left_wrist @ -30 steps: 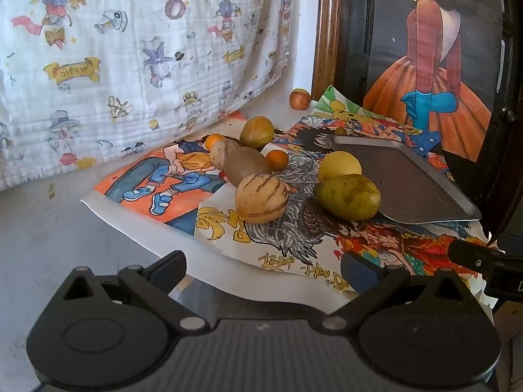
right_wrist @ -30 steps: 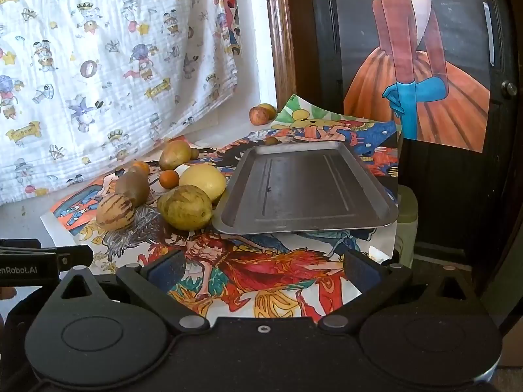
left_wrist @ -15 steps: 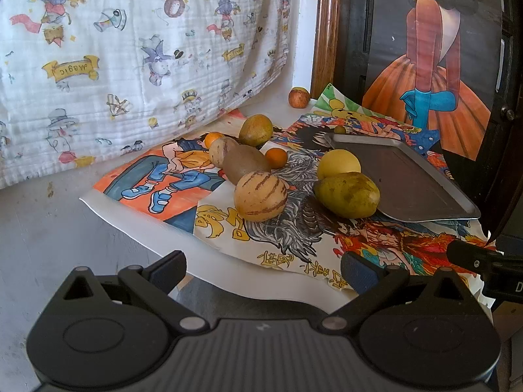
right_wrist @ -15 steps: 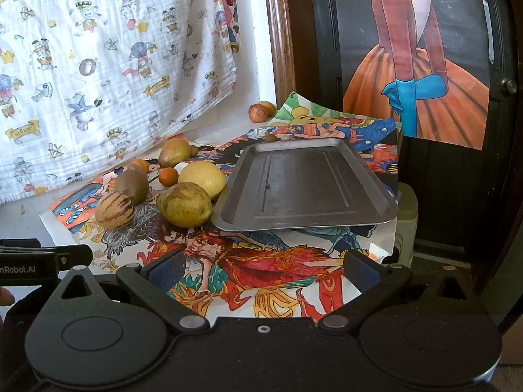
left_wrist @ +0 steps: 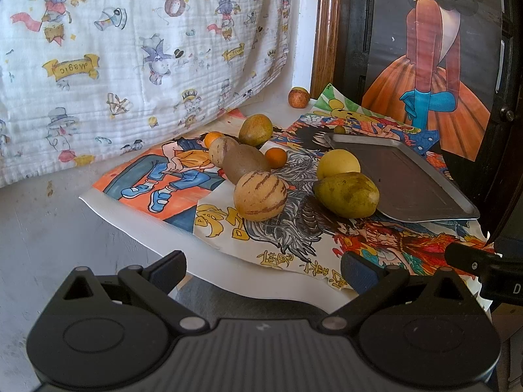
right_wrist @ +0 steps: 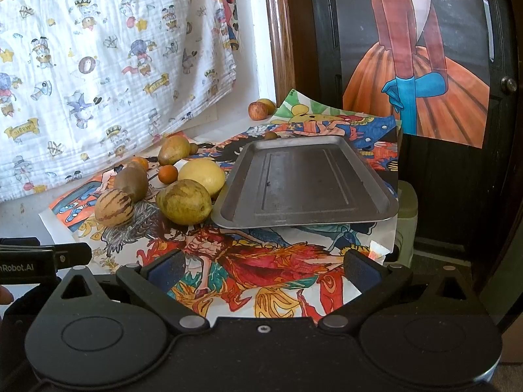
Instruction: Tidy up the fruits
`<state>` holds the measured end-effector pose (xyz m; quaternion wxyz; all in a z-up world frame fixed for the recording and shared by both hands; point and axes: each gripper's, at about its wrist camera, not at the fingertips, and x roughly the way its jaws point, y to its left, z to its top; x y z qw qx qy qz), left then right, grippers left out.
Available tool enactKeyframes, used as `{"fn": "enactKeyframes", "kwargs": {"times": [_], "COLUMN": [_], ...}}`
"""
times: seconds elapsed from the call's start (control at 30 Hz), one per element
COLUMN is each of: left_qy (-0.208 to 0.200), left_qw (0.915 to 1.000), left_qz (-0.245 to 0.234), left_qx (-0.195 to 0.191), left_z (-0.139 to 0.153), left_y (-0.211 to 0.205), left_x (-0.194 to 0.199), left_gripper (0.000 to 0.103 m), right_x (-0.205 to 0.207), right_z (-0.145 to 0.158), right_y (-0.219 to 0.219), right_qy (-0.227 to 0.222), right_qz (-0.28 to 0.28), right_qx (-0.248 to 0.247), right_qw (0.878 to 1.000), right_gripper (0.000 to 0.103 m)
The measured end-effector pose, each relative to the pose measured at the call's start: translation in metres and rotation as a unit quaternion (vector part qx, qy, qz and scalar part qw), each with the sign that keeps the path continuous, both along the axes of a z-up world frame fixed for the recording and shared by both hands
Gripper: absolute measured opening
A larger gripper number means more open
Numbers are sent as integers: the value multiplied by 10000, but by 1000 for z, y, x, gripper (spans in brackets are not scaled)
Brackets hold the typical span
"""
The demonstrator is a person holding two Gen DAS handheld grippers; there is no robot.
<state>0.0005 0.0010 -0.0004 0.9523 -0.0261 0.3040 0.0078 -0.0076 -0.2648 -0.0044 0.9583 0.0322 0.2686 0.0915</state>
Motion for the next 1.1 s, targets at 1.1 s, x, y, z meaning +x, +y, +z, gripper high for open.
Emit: {"fn": "enactKeyframes", "kwargs": {"times": [1.1], "left_qy": [22], "left_qw": [10000], "left_qz": [-1], "left_qx": [-31], "left_z": [-3], "left_y": [-1], "left_x": [1], "left_gripper": [103], "right_x": [2], "right_z": [-6], "right_y": [1], "right_qy": [85], "right_qz": [2], "right_qx": [-9], "right_qw": [10000], "right_gripper": [103]}}
